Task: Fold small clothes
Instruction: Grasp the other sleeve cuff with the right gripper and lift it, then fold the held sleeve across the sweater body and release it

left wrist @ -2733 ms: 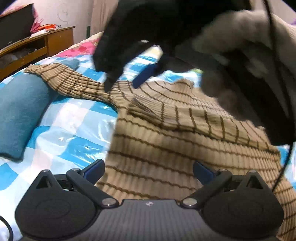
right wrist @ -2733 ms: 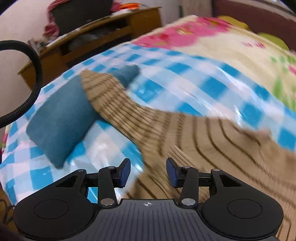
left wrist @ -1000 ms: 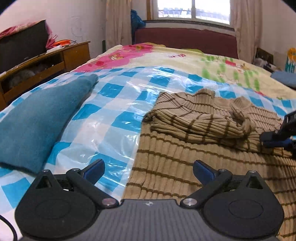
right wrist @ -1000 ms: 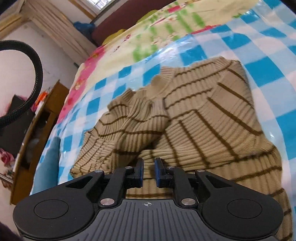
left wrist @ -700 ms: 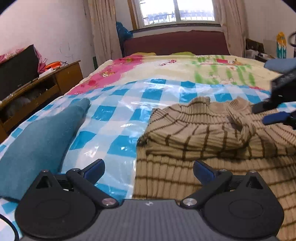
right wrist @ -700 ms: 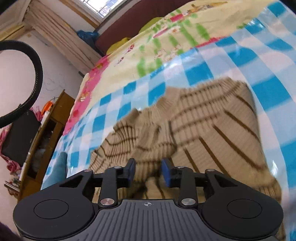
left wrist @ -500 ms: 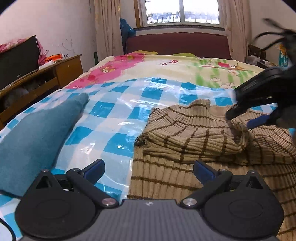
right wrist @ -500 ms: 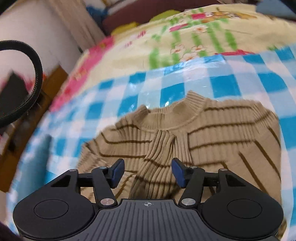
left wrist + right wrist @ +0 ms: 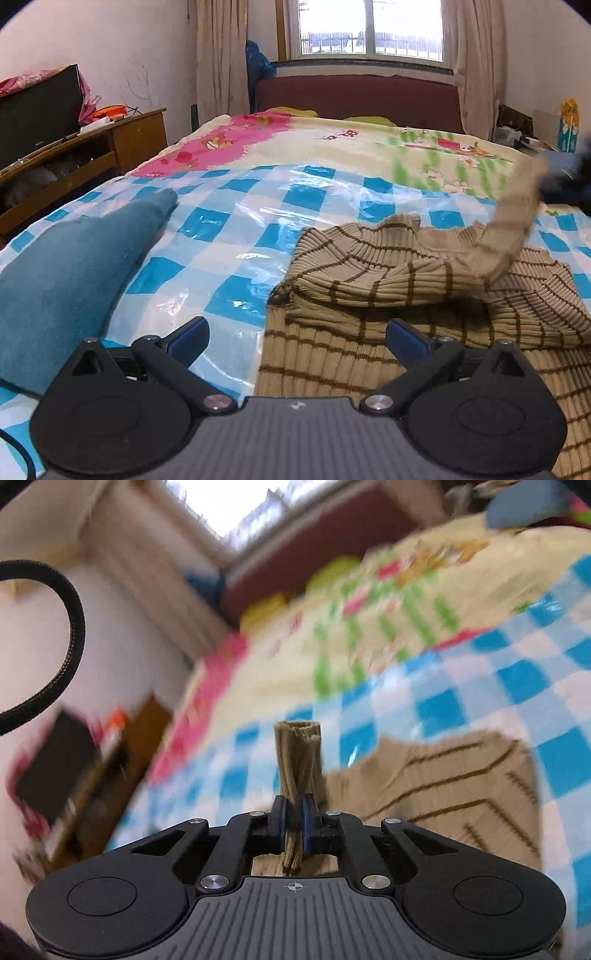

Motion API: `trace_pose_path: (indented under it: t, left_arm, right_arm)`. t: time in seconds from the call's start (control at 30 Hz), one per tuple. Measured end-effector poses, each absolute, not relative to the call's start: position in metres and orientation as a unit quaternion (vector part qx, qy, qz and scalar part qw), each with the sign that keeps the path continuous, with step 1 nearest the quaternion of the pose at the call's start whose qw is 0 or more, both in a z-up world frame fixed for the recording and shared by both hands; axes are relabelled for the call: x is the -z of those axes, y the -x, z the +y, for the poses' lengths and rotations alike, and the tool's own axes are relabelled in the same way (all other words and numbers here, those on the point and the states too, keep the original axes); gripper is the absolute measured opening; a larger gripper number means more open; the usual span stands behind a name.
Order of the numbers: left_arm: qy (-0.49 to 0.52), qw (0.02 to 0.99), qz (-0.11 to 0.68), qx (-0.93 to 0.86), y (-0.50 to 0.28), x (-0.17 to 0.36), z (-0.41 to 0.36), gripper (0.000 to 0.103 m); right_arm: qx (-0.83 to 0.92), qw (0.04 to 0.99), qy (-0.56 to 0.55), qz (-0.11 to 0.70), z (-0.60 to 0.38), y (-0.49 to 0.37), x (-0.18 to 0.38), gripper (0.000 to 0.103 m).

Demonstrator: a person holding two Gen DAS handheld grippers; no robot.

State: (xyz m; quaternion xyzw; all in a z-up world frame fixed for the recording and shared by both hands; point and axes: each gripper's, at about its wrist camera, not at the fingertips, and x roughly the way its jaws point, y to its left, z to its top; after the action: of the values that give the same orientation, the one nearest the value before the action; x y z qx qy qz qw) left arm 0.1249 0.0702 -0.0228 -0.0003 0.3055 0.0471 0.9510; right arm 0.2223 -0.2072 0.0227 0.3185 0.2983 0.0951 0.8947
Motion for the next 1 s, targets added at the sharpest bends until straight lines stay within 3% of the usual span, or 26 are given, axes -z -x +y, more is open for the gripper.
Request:
trace_pose_path:
  t: [0.2, 0.37, 0.5, 0.93, 1.0]
  left_arm:
    - [-0.015, 0.944, 0.328, -0.044, -0.132, 0.031, 0.063, 0.103]
    - [-0.029, 0.944, 0.325, -0.048, -0.136, 0.029, 0.059, 0.103]
    - [-0.037, 0.946, 0.319, -0.049, -0.143, 0.026, 0.056, 0.103]
    - [-0.056, 0.946, 0.315, -0.058, -0.151, 0.034, 0.069, 0.103]
    - [-0.066, 0.945, 0.315, -0.057, -0.152, 0.035, 0.068, 0.103]
  right_arm:
    - [-0.011, 0.859, -0.338, 0.384, -0.249, -0.190, 0.051, 0.014]
    - [-0.027, 0.854, -0.370, 0.366, -0.259, -0.190, 0.046, 0.016]
    - [-0.032, 0.854, -0.344, 0.390, -0.244, -0.219, 0.040, 0.039]
    - [-0.041, 0.821, -0.390, 0.415, -0.224, -0.245, 0.061, 0.041]
    - [-0.037, 0.818, -0.398, 0.413, -0.225, -0.247, 0.064, 0.026]
